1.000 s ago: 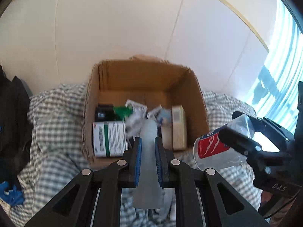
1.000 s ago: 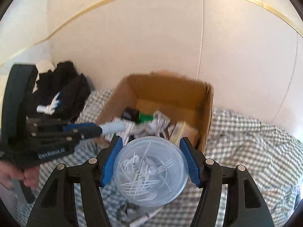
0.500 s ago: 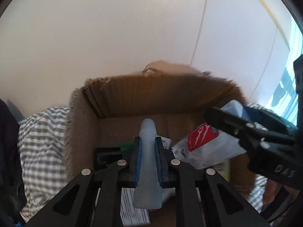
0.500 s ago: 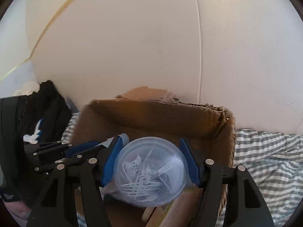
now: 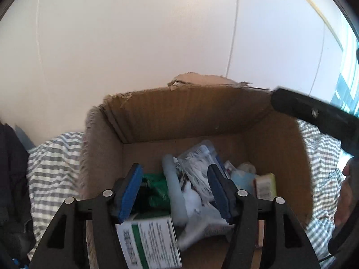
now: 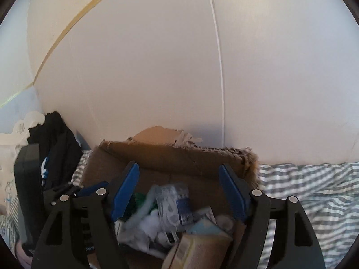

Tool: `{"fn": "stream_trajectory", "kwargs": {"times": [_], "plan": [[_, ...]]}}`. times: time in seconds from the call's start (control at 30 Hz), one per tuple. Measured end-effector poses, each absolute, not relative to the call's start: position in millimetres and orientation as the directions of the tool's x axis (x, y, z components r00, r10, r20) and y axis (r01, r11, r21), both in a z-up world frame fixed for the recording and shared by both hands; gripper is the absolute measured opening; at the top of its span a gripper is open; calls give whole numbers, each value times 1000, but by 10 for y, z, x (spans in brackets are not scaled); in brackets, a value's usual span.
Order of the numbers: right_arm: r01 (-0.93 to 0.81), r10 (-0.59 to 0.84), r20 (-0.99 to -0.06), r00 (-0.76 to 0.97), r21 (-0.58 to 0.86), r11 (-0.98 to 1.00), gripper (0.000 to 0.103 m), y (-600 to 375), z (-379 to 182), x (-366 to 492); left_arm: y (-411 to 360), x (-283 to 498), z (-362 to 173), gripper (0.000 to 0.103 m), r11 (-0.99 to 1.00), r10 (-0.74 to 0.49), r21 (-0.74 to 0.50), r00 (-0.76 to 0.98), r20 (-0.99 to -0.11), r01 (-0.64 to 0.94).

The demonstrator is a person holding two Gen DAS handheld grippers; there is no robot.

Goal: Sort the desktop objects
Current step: 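Carry the foam stick and swab container into the box and open both tools, then reach both tools back toward the bead bracelet and tube on the bed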

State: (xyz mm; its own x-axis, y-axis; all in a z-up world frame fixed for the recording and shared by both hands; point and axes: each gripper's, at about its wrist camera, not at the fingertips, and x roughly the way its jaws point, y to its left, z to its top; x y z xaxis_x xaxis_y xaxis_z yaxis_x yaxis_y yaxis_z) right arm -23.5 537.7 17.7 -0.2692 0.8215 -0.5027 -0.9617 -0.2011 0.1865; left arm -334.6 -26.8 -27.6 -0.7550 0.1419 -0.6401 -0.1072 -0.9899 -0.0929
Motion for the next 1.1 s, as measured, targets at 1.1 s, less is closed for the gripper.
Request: {"fn": "stream_trajectory", "kwargs": {"times": [1.1], "plan": [[-962,692,-676,-254,249,-110,73,3304,-750,51,464,-1381,-658,100,-997,65,-15,-752,-655,-73]]}}
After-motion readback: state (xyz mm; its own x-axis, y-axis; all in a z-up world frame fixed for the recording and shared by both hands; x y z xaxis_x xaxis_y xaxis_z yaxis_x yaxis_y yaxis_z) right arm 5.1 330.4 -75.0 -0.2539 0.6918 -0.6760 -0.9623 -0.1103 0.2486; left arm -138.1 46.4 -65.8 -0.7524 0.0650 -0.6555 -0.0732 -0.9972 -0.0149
